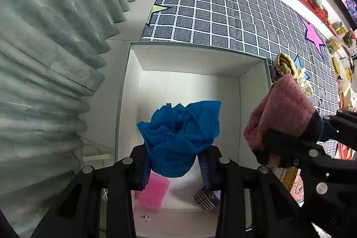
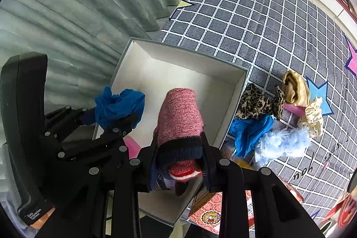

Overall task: Organize soft objects
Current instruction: 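Open both tools to drop the blue cloth and pink sock into the box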

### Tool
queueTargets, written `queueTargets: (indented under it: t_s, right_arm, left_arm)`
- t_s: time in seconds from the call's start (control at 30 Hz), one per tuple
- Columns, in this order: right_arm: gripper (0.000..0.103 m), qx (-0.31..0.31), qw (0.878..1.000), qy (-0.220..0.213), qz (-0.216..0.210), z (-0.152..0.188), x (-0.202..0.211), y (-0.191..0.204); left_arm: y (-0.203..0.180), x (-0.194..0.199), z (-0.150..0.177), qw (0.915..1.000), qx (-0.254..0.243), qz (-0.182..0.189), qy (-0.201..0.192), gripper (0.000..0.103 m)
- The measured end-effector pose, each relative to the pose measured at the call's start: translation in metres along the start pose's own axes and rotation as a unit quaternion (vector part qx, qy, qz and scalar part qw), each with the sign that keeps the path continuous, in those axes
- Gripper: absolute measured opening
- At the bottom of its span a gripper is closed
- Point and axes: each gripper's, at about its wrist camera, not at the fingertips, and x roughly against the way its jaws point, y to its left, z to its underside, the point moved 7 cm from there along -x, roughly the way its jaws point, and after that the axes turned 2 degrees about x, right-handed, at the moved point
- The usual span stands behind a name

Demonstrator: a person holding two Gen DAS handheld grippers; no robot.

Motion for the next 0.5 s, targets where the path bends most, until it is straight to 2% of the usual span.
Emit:
queueTargets:
  t_s: [0.5]
  right_arm:
    - [0.033,-0.002,1.000,0.003,0.004,-0.0042,-0.0049,-0.0054]
  left_arm:
    - [-0.0034,-0.0055,-0.0056,1.0000,-0.003,-0.006,0.002,0.040]
